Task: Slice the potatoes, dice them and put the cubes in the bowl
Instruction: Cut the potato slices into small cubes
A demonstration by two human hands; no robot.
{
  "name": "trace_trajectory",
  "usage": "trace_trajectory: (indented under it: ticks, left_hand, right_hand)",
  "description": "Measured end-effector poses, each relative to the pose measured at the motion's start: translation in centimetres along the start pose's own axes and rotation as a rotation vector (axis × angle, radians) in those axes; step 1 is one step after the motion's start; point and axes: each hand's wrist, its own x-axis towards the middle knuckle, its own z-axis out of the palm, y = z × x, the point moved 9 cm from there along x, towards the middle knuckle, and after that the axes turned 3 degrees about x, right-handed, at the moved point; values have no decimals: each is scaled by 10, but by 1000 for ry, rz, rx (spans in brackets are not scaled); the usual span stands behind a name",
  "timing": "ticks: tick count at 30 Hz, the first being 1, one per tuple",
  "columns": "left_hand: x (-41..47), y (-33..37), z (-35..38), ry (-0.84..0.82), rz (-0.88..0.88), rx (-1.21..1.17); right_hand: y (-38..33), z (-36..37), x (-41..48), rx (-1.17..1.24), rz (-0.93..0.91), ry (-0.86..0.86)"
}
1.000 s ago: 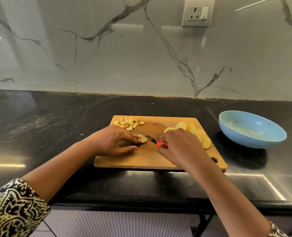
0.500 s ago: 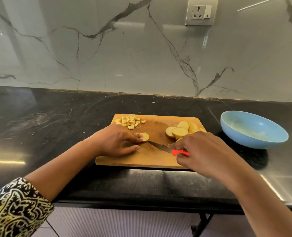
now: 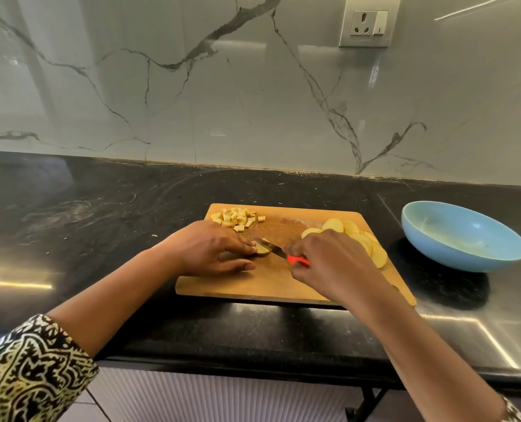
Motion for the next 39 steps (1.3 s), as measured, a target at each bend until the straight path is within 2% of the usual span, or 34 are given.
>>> trace_trajectory:
  ticks: [6, 10, 14, 18, 22, 31, 39]
  left_hand:
    - [0, 2, 1, 7, 11, 22]
    - [0, 1, 0, 7, 8, 21]
    - [-1, 2, -2, 40, 6, 6]
    - [-3, 2, -5, 68, 9, 26]
    - [-5, 3, -12, 126, 43, 57]
    - [-7, 11, -17, 215, 118, 114]
    - [-5, 9, -15, 183, 87, 96]
  right_hand:
    - [-8, 9, -15, -77, -68, -17]
    - [1, -11, -37, -45, -32, -4]
    - [9, -24, -39, -61, -6, -71]
    - [9, -36, -37, -31, 22, 45]
    - [0, -20, -25, 13, -5, 94]
    - [-11, 10, -12, -18, -44, 31]
    - [-6, 13, -40, 5, -60, 61]
